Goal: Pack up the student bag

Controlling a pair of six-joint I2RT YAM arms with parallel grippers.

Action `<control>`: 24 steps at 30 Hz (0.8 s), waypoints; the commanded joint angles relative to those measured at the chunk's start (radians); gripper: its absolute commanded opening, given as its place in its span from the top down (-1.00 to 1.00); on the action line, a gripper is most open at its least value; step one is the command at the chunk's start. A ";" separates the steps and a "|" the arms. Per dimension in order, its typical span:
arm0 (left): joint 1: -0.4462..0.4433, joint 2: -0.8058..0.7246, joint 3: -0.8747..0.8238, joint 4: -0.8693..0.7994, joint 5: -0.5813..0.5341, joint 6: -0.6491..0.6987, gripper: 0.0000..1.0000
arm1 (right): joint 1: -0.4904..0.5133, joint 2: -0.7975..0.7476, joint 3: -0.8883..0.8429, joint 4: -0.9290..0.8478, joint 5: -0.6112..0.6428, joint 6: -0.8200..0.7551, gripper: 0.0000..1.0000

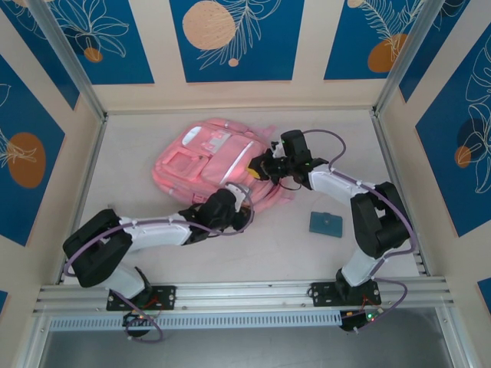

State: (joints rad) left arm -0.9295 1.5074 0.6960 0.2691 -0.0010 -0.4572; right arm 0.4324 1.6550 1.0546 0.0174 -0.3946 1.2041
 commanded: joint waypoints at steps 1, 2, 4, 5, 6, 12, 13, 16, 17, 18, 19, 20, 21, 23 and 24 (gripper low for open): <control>-0.012 -0.029 0.038 -0.020 -0.015 -0.050 0.23 | -0.021 -0.116 -0.039 -0.092 0.015 -0.111 0.57; -0.012 -0.041 0.036 -0.037 -0.022 -0.058 0.12 | -0.028 -0.142 -0.051 -0.127 0.035 -0.142 0.46; -0.012 -0.069 0.033 -0.085 -0.042 -0.077 -0.11 | -0.048 -0.208 -0.080 -0.218 0.094 -0.219 0.24; -0.012 -0.083 0.033 -0.109 -0.056 -0.085 -0.17 | -0.056 -0.238 -0.094 -0.256 0.126 -0.253 0.16; -0.013 -0.102 0.031 -0.134 -0.076 -0.095 -0.22 | -0.064 -0.271 -0.108 -0.300 0.165 -0.294 0.06; -0.008 -0.216 0.069 -0.352 -0.256 -0.133 -0.55 | -0.070 -0.443 -0.211 -0.453 0.391 -0.511 -0.19; -0.006 -0.232 0.080 -0.390 -0.297 -0.147 -0.61 | -0.061 -0.466 -0.233 -0.454 0.408 -0.540 -0.20; 0.012 -0.272 0.108 -0.494 -0.389 -0.187 -0.73 | -0.007 -0.505 -0.287 -0.438 0.444 -0.611 -0.21; 0.020 -0.282 0.115 -0.520 -0.411 -0.203 -0.77 | 0.019 -0.508 -0.298 -0.429 0.456 -0.629 -0.21; 0.033 -0.293 0.120 -0.540 -0.421 -0.219 -0.78 | 0.057 -0.507 -0.312 -0.417 0.476 -0.642 -0.21; 0.045 -0.302 0.121 -0.550 -0.419 -0.226 -0.79 | 0.095 -0.499 -0.322 -0.404 0.498 -0.652 -0.21; 0.053 -0.310 0.121 -0.555 -0.417 -0.230 -0.80 | 0.132 -0.488 -0.329 -0.390 0.519 -0.660 -0.21; 0.062 -0.319 0.120 -0.561 -0.419 -0.241 -0.81 | 0.174 -0.471 -0.335 -0.374 0.546 -0.665 -0.20; 0.078 -0.332 0.120 -0.578 -0.420 -0.267 -0.84 | 0.252 -0.430 -0.338 -0.342 0.595 -0.673 -0.19; 0.085 -0.338 0.120 -0.585 -0.415 -0.276 -0.85 | 0.287 -0.404 -0.337 -0.325 0.616 -0.669 -0.17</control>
State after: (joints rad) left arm -0.8639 1.1931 0.7948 -0.2386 -0.3771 -0.6830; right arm 0.6540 1.2095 0.7261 -0.3607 0.1169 0.5900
